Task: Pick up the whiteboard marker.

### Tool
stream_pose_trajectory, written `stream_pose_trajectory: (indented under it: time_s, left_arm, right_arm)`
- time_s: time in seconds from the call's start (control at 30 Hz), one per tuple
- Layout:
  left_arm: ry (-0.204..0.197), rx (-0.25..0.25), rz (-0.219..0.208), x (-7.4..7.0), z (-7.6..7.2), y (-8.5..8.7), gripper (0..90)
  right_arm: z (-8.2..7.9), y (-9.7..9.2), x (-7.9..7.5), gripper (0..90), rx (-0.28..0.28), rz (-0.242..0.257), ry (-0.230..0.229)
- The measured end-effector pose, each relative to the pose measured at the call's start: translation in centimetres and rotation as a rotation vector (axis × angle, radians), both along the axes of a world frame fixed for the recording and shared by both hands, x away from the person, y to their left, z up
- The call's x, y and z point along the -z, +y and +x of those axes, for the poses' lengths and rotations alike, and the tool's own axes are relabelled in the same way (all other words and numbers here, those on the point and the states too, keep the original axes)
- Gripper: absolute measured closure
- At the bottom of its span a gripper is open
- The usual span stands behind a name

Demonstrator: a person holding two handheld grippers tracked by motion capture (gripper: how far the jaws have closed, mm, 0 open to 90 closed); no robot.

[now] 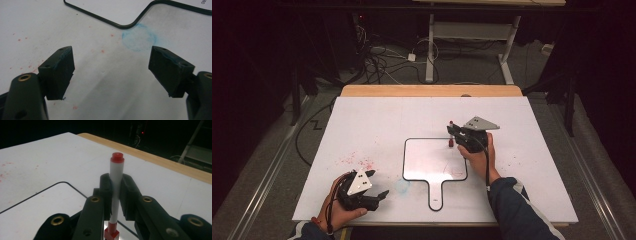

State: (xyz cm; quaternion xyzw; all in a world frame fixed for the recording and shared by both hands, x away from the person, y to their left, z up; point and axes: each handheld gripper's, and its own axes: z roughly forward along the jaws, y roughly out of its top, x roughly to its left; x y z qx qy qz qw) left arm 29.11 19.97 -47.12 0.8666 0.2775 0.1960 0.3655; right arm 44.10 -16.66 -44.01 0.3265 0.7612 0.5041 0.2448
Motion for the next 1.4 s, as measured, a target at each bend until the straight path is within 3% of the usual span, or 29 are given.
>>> stream_pose_trajectory:
  time_s: [0.03, 0.3, 0.47, 0.8, 0.93, 1.07, 1.2, 1.4]
  left_arm:
    - [-0.001, -0.001, 0.001, 0.0, 0.0, 0.0, 20.1]
    - [-0.002, 0.000, 0.004, 0.0, 0.0, -0.2, 20.1]
    - [-0.001, 0.002, 0.005, 0.0, 0.0, -0.4, 20.1]
    - [0.000, 0.002, 0.007, 0.0, 0.0, -0.3, 20.1]
    - [0.000, 0.005, 0.009, 0.0, 0.0, -0.4, 20.1]
    - [0.001, 0.006, 0.007, 0.0, 0.0, -0.4, 20.1]
    - [0.004, 0.007, 0.008, 0.0, 0.1, -0.4, 20.1]
    - [0.008, 0.006, 0.008, 0.1, 0.1, -0.4, 20.1]
  right_arm:
    - [-0.6, -0.3, 0.0, 82.0, -0.004, 0.017, 0.010]
    - [-2.8, -0.9, -0.1, 82.0, -0.033, -0.006, 0.005]
    - [-3.8, -1.1, 0.0, 82.0, -0.044, 0.014, 0.019]
    - [-6.6, -0.7, -0.2, 82.0, -0.126, 0.022, 0.056]
    - [-7.9, 0.3, -0.1, 82.0, -0.179, 0.019, 0.061]
    - [-7.7, 0.5, -0.1, 82.0, -0.178, 0.012, 0.048]
    - [-5.9, -0.3, 0.1, 82.0, -0.108, 0.032, 0.032]
    - [-5.1, -0.5, 0.4, 82.0, -0.082, 0.071, 0.030]
